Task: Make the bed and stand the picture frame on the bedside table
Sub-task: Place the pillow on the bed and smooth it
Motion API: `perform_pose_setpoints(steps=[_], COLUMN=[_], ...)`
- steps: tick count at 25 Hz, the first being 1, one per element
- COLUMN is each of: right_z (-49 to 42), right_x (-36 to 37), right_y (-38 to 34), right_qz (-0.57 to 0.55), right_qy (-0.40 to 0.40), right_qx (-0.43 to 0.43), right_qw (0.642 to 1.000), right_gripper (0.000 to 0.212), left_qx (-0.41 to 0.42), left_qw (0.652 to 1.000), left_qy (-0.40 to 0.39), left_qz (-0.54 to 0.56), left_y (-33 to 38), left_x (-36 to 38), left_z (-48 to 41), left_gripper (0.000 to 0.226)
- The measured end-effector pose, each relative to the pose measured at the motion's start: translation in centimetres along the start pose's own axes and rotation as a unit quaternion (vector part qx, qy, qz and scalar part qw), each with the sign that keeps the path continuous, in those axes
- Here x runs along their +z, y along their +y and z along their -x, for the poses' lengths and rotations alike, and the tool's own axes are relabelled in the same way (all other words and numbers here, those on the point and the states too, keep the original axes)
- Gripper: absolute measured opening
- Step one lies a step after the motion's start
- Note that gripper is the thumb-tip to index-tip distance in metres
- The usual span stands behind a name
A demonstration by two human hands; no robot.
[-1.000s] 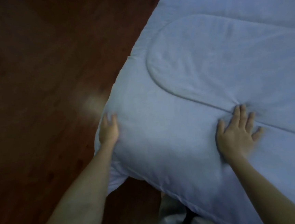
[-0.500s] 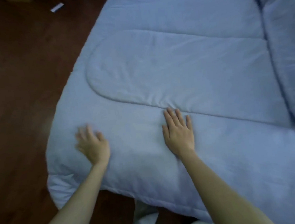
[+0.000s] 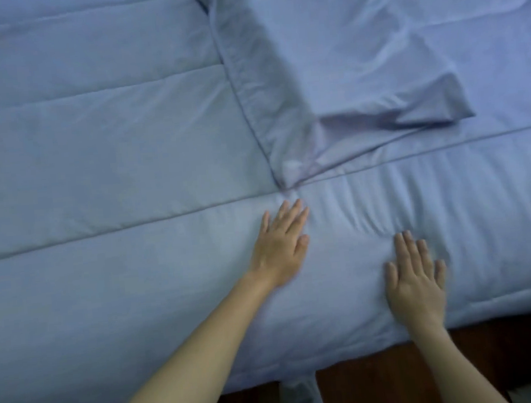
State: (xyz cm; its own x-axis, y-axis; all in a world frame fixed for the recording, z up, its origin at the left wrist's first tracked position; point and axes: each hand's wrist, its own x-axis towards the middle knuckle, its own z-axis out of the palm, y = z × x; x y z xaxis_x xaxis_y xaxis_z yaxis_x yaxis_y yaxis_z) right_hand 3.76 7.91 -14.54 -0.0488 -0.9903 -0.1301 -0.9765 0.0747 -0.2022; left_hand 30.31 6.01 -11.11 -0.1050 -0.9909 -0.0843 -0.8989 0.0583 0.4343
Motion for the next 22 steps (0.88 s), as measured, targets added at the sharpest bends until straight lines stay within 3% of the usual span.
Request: perform_pose_setpoints(steps=[2,4,5,6,8,10,11,13,15,19,22], right_z=[-1.1,-3.2,-4.4,-5.5,-7.2,-7.5,-7.0,-5.5,-4.4,-3.3,-1.5], right_x=[-1.8,-4.4,-5.4,-6.0,-6.1,-5.0,-4.1,-3.0,-2.1,-3.0,-4.4], right_y=[4.9,6.4,5.6,3.8,-1.7,-8.9,-12.1,-15.5,-13.8,-2.2,7.9], right_qz=[-0.025,-0.102,-0.133,-0.149,-0.164,-0.155,-0.122,-0.036,0.0,-0.007,-0.016], right_qy=[0.012,0.052,0.062,0.063,0.039,-0.071,-0.139,-0.233,-0.214,-0.115,-0.151], right_qx=[0.14,0.339,0.386,0.383,0.259,0.052,-0.067,-0.261,-0.307,-0.091,0.119], right_qw=[0.99,0.934,0.911,0.909,0.951,0.984,0.98,0.936,0.928,0.989,0.981], right_gripper=[0.061,0.056,0.054,0.055,0.059,0.058,0.058,0.06,0.06,0.063,0.065], left_qx=[-0.024,-0.08,-0.118,-0.158,-0.241,-0.319,-0.348,-0.381,-0.397,-0.435,-0.436], left_qw=[0.995,0.987,0.981,0.976,0.961,0.939,0.928,0.909,0.896,0.891,0.899], left_qy=[-0.077,-0.062,-0.051,-0.047,-0.054,-0.083,-0.101,-0.143,-0.175,-0.114,-0.034], left_qz=[-0.052,-0.123,-0.142,-0.143,-0.126,-0.102,-0.093,-0.093,-0.098,-0.062,-0.032], left_y=[0.5,-0.9,-2.0,-3.0,-4.8,-6.7,-7.6,-8.9,-9.1,-7.6,-5.7], left_x=[0.5,0.3,-0.2,-0.7,-1.5,-2.6,-3.3,-4.6,-5.0,-4.1,-2.8], left_z=[-2.0,-2.2,-1.7,-0.9,1.1,3.3,4.4,6.4,7.0,5.5,5.2], left_gripper=[0.082,0.089,0.091,0.094,0.095,0.093,0.093,0.094,0.094,0.084,0.071])
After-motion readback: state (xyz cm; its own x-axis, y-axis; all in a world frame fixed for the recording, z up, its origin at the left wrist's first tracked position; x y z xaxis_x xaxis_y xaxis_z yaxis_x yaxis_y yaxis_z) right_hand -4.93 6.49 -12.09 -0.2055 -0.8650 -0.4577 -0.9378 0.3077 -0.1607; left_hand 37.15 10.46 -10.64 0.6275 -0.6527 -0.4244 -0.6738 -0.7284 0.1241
